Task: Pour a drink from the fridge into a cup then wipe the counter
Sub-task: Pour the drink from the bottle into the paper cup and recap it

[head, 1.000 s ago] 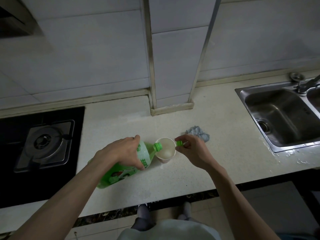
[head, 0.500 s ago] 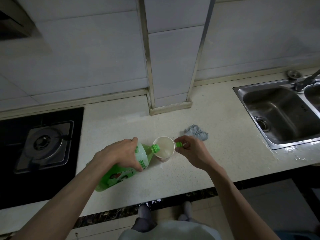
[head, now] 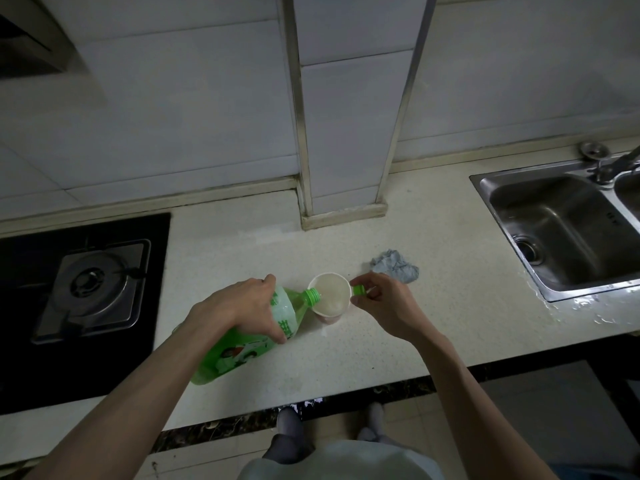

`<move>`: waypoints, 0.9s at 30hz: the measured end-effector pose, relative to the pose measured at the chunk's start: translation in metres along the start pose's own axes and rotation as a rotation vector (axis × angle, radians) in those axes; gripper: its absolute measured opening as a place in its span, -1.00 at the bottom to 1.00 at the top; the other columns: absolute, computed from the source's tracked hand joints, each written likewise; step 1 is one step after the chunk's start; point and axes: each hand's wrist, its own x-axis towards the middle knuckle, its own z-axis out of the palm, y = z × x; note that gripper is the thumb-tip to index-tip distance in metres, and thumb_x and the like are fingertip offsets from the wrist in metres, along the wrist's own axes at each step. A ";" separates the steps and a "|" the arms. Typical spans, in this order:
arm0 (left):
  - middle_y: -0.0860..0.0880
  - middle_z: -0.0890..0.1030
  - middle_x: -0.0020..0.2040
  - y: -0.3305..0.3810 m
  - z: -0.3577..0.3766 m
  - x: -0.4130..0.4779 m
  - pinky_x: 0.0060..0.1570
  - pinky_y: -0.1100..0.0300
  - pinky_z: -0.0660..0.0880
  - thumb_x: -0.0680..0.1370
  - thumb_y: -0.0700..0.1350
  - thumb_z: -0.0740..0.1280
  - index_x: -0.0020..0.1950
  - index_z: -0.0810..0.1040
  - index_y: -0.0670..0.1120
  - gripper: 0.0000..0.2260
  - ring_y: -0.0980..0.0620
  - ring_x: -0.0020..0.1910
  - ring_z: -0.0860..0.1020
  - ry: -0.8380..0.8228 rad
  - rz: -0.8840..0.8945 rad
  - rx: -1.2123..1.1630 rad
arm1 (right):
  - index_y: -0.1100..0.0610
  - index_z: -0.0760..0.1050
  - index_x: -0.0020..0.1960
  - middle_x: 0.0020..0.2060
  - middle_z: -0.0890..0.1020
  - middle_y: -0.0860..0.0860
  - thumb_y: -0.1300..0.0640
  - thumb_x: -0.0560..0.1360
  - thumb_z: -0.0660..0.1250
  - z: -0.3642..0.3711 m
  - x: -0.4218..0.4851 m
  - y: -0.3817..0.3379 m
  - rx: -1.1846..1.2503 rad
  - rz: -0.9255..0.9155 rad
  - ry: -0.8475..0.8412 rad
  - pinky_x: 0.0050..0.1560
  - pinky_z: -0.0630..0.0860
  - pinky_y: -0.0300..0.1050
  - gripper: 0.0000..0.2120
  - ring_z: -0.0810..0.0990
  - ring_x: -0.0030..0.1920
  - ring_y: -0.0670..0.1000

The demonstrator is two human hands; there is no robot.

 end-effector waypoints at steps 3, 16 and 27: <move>0.05 0.43 -0.04 0.000 -0.001 0.000 -0.18 0.15 0.55 0.28 0.28 0.49 0.37 0.19 -0.06 -0.16 0.08 -0.12 0.49 -0.003 -0.005 -0.001 | 0.08 0.59 0.14 -0.25 0.55 -0.15 0.15 0.48 0.45 -0.001 -0.001 0.000 -0.008 0.000 0.002 -0.34 0.39 -0.47 -0.76 0.51 -0.36 -0.28; 0.06 0.41 -0.09 -0.002 -0.003 0.000 -0.18 0.13 0.54 0.27 0.29 0.49 0.35 0.21 -0.05 -0.18 0.07 -0.13 0.48 -0.009 -0.013 0.005 | 0.08 0.58 0.17 -0.11 0.62 -0.04 0.13 0.49 0.44 0.000 0.002 -0.002 -0.025 0.004 -0.006 -0.27 0.42 -0.43 -0.74 0.57 -0.21 -0.23; 0.05 0.42 -0.07 -0.001 -0.004 0.000 -0.15 0.11 0.55 0.27 0.30 0.49 0.36 0.21 -0.06 -0.16 0.05 -0.12 0.49 -0.022 -0.015 0.004 | 0.08 0.59 0.15 -0.11 0.62 -0.03 0.13 0.48 0.45 0.002 0.002 0.001 -0.013 0.002 -0.009 -0.27 0.41 -0.42 -0.75 0.56 -0.25 -0.23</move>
